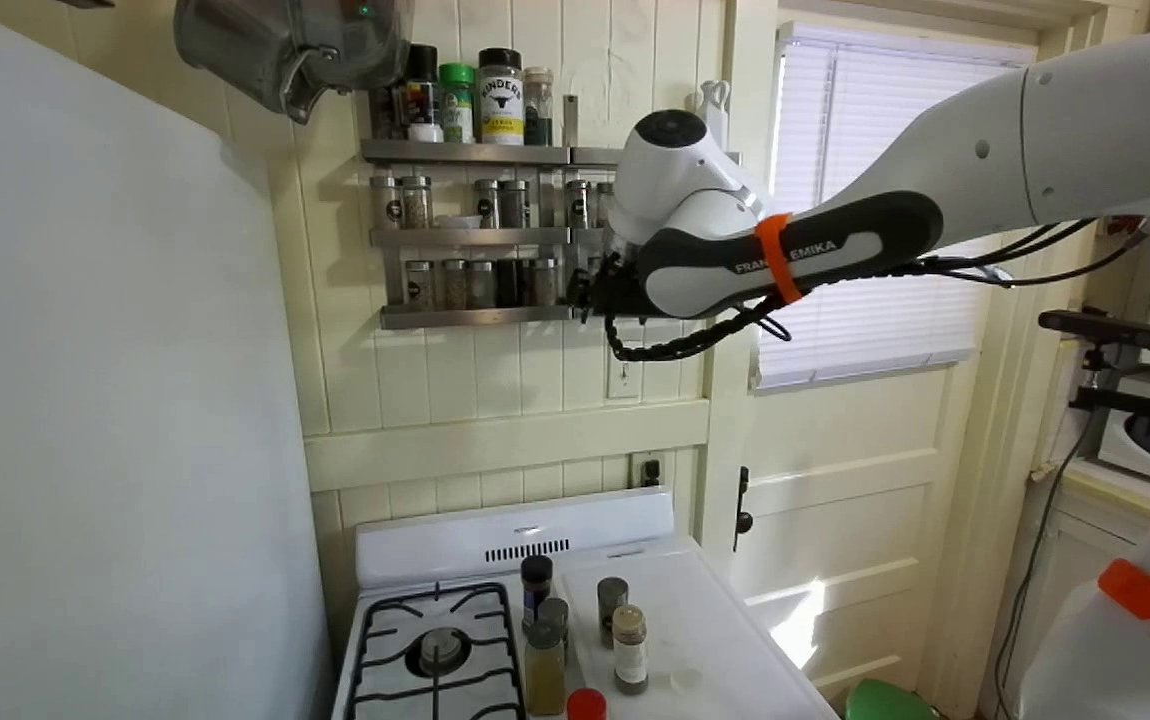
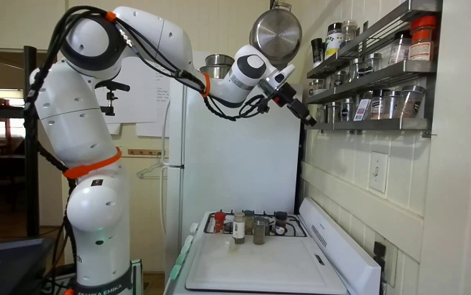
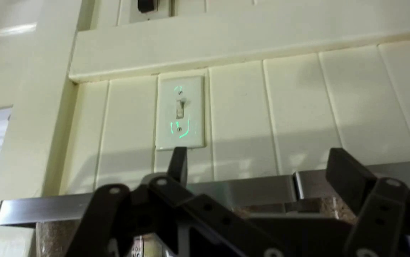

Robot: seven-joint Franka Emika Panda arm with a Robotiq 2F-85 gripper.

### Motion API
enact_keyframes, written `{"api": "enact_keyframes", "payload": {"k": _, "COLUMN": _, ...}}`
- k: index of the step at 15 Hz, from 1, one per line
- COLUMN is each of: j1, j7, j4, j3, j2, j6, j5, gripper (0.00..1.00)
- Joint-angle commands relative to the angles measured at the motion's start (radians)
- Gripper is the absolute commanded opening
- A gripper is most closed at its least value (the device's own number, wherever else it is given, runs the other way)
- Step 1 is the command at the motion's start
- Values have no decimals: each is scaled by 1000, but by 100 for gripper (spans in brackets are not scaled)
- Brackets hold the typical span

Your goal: Pick up one glass jar from the stove and put it on the bottom shelf.

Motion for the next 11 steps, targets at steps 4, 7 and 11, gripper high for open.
{"api": "enact_keyframes", "payload": {"k": 4, "j1": -20, "j7": -119, "j4": -124, "j3": 27, "j2": -78, "j6": -25, "j5": 185, "gripper": 100}}
{"api": "enact_keyframes", "payload": {"k": 7, "j1": -44, "j7": -113, "j4": -106, "j3": 44, "j2": -50, "j6": 1, "j5": 179, "gripper": 100}}
{"api": "enact_keyframes", "payload": {"k": 11, "j1": -45, "j7": -124, "j4": -126, "j3": 46, "j2": -60, "j6": 1, "j5": 191, "gripper": 100}}
